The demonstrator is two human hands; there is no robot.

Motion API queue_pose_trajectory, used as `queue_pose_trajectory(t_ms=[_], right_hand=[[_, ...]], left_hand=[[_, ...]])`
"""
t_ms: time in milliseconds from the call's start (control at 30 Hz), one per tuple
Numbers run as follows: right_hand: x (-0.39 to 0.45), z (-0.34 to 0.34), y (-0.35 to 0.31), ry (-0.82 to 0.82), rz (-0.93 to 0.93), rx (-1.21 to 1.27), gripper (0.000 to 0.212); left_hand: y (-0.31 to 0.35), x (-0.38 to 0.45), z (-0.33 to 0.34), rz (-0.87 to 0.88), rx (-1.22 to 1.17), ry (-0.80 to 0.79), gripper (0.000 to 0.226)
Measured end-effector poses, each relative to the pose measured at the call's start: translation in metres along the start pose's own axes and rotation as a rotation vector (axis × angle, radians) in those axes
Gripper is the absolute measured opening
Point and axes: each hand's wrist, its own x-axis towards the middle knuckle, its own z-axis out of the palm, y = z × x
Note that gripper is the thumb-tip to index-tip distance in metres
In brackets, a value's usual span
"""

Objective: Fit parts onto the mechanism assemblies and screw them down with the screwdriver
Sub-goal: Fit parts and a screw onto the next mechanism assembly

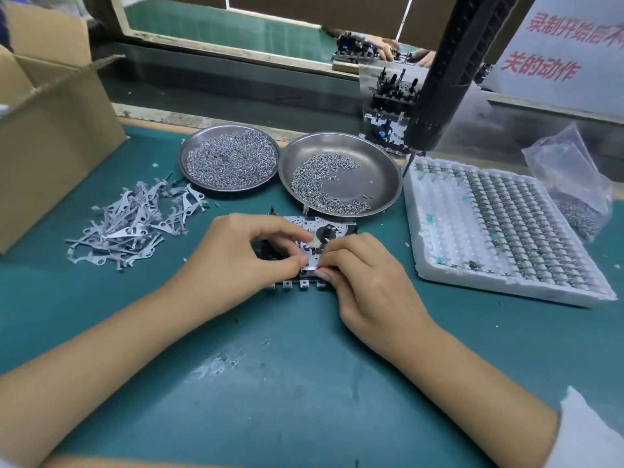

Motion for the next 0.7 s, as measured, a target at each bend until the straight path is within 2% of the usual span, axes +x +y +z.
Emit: queue_pose_trajectory(t_ms=[200, 267, 433, 567, 700], right_hand=[[0.0, 0.005, 0.001, 0.029, 0.05, 0.028, 0.005], [0.001, 0.003, 0.004, 0.042, 0.132, 0.167, 0.003], [0.004, -0.002, 0.011, 0.154, 0.372, 0.521, 0.016], [0.004, -0.002, 0.011, 0.172, 0.462, 0.576, 0.016], [0.004, -0.001, 0.011, 0.181, 0.435, 0.565, 0.014]], left_hand=[[-0.001, 0.002, -0.005, -0.016, 0.025, -0.03, 0.03], [-0.001, 0.002, -0.006, -0.017, 0.02, -0.046, 0.028], [-0.004, 0.003, -0.006, -0.003, -0.002, -0.059, 0.024], [-0.004, 0.002, -0.005, 0.027, -0.007, -0.068, 0.023], [-0.004, 0.006, -0.008, 0.117, 0.049, -0.013, 0.025]])
